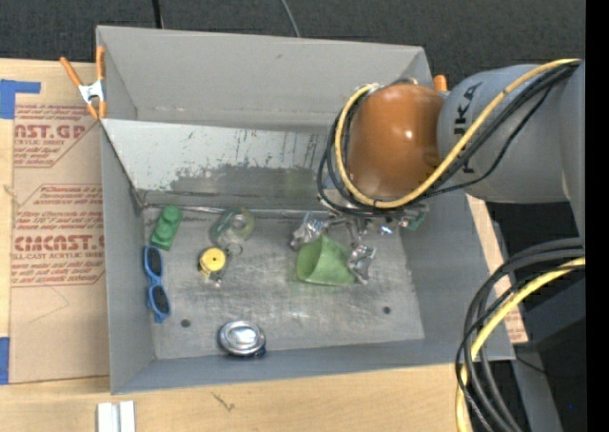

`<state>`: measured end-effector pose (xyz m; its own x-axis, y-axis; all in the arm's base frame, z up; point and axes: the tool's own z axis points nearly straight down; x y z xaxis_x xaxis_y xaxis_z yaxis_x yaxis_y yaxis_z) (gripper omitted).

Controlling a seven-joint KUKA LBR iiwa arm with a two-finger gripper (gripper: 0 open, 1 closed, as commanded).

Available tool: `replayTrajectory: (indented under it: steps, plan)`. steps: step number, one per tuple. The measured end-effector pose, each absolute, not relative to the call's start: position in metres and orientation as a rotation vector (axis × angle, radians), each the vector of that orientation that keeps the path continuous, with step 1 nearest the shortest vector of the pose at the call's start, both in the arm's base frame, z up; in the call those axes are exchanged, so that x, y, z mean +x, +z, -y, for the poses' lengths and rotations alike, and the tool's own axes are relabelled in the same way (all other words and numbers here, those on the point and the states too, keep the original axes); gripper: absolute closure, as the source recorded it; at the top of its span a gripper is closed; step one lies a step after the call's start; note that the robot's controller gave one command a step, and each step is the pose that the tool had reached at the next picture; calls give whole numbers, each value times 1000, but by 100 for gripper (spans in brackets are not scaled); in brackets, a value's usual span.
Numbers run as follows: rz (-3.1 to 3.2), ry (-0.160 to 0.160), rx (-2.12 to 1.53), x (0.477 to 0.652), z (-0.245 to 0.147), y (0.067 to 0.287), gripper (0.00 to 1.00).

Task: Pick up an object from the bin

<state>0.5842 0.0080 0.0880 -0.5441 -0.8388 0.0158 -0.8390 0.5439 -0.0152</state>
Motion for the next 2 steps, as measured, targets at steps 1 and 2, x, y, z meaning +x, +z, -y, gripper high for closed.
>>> replayTrajectory:
  steps: [1,2]
  plan:
    - [2754,32,1497,584,-8,88,100]
    - [2753,29,1496,584,-8,88,100]
